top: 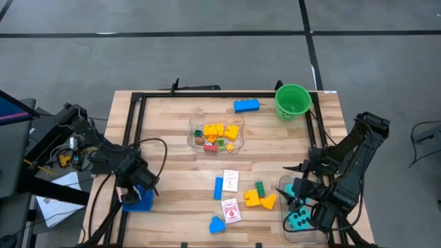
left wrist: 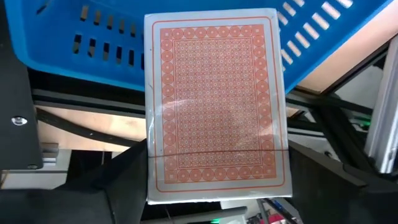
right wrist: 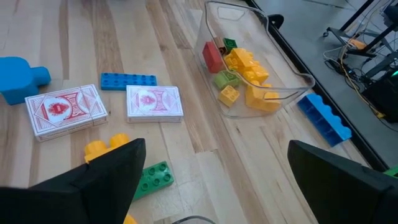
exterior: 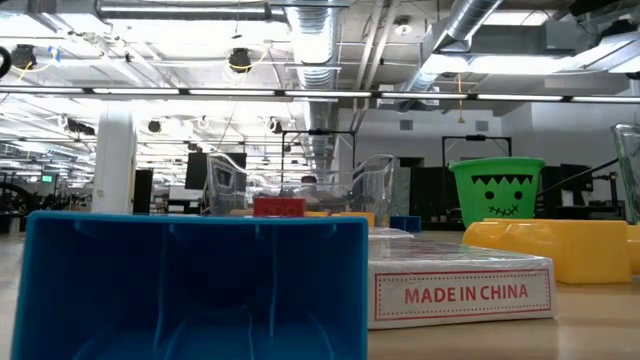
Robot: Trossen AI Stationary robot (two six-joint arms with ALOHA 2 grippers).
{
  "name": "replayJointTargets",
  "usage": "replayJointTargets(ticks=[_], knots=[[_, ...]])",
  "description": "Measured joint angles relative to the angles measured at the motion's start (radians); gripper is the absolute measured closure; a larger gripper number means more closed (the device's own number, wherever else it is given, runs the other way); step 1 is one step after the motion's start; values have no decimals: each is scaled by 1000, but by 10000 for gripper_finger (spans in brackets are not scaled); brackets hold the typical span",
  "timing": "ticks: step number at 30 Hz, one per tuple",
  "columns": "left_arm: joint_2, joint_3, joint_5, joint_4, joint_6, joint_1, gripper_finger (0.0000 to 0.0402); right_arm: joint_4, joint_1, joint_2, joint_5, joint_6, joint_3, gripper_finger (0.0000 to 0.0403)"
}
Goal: Pick & Place Toys
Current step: Put the orange playing card box into the blue bin
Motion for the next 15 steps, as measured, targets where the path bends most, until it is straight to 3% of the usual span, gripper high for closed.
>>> replayJointTargets(ticks=[15], knots=[[-1, 0, -20, 8, -55, -31, 73, 8, 0, 0, -4, 0, 0, 19]])
